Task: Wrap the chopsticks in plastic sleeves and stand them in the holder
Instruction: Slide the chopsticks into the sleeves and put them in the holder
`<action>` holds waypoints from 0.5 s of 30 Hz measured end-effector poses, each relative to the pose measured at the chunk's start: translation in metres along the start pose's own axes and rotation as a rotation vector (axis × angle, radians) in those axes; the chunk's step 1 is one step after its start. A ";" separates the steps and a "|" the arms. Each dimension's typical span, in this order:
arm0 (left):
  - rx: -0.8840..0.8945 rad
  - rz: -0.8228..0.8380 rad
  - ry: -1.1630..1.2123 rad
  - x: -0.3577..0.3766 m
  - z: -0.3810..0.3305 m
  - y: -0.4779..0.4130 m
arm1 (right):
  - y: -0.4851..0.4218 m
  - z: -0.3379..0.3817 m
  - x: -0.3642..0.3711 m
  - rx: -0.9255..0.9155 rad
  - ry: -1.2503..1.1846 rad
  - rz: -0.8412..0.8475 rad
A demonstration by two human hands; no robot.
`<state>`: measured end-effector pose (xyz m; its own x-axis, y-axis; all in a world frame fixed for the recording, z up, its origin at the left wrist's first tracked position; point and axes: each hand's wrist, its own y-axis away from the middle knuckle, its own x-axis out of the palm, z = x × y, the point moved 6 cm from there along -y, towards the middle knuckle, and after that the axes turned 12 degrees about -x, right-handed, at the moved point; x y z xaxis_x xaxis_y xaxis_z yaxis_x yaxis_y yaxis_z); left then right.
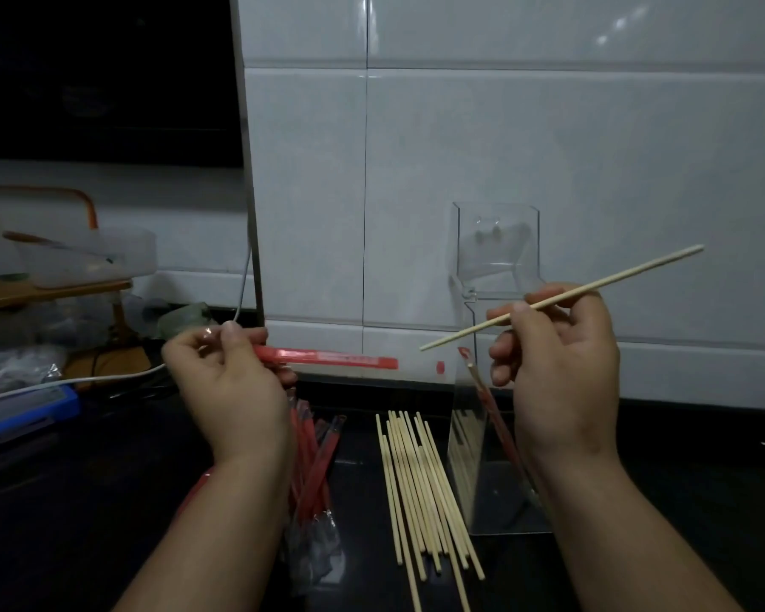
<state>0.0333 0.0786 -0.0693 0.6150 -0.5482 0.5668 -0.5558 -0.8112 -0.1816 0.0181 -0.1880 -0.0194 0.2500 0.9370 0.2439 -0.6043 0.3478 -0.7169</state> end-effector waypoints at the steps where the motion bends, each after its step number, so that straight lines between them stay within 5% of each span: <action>1: -0.049 -0.033 0.020 -0.002 0.003 -0.002 | 0.000 -0.001 0.000 -0.004 -0.006 -0.008; 7: -0.299 -0.134 0.100 -0.009 0.024 -0.015 | -0.004 -0.005 -0.001 0.008 -0.040 -0.037; 15: -0.354 -0.035 0.120 0.000 0.026 -0.012 | -0.006 -0.009 0.007 0.007 0.024 0.151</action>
<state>0.0545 0.0827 -0.0875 0.5791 -0.4766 0.6614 -0.7072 -0.6974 0.1166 0.0298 -0.1838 -0.0195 0.1742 0.9776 0.1177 -0.6415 0.2034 -0.7397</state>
